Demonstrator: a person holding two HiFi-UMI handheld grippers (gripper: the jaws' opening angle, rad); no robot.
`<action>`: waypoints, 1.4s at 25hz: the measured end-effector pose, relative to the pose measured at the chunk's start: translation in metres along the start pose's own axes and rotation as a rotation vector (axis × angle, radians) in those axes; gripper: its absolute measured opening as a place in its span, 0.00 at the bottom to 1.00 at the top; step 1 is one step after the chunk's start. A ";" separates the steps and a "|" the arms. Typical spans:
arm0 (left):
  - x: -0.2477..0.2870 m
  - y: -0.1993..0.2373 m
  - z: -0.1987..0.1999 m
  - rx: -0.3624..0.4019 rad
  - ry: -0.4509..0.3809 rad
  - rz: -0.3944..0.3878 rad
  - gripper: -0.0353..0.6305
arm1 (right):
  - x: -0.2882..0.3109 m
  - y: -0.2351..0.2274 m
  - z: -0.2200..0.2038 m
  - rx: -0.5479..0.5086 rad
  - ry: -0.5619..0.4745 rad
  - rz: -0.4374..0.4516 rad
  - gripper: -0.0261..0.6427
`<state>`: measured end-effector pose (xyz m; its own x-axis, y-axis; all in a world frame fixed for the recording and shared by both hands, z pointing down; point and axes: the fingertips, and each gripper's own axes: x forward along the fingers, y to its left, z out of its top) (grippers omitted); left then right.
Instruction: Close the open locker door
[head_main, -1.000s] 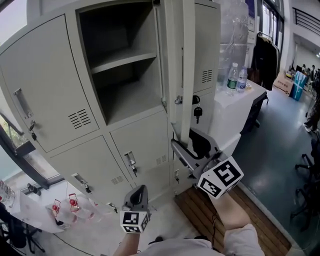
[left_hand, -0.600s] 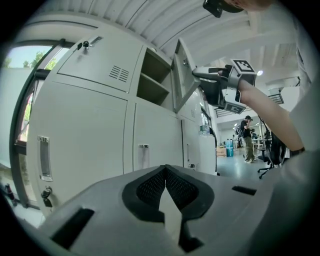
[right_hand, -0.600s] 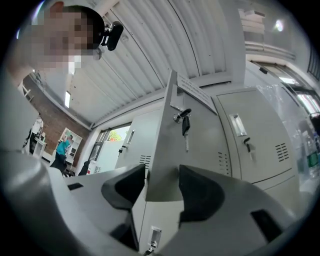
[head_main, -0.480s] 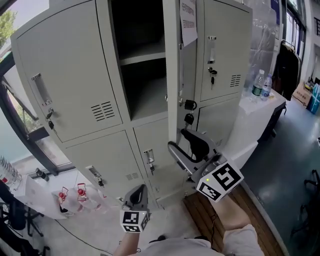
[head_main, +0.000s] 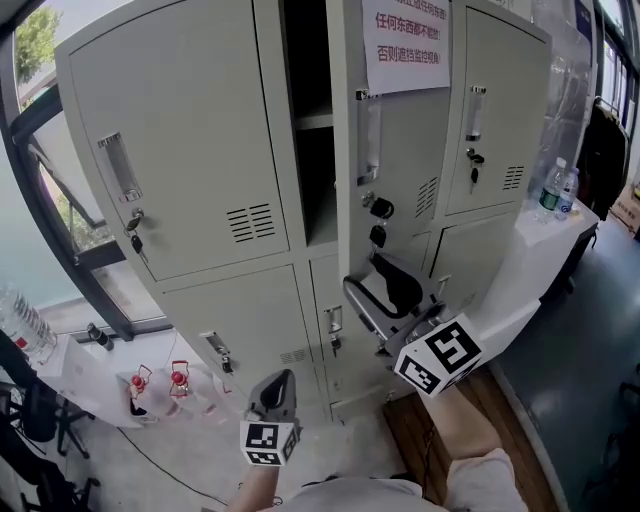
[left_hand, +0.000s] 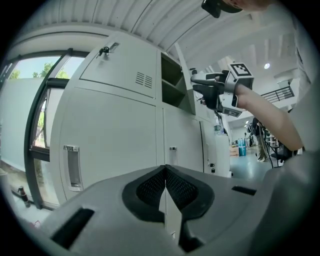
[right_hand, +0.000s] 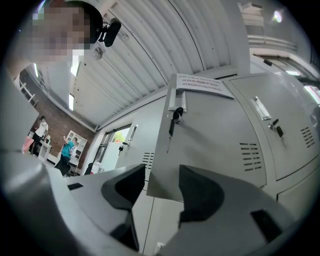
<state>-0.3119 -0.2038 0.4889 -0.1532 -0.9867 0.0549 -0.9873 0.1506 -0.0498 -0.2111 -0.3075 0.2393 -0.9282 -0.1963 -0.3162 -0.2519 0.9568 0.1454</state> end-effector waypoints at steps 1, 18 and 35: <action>-0.001 0.005 0.000 -0.001 0.000 0.006 0.07 | 0.005 0.000 -0.002 0.001 0.001 0.002 0.33; 0.003 0.056 -0.007 -0.029 -0.002 0.057 0.07 | 0.081 0.001 -0.037 0.015 0.052 0.012 0.33; 0.002 0.065 -0.013 -0.046 0.007 0.085 0.07 | 0.101 0.000 -0.050 0.003 0.058 0.017 0.33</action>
<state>-0.3771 -0.1947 0.4985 -0.2363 -0.9699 0.0590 -0.9717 0.2362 -0.0087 -0.3189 -0.3383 0.2538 -0.9466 -0.1923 -0.2588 -0.2356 0.9606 0.1478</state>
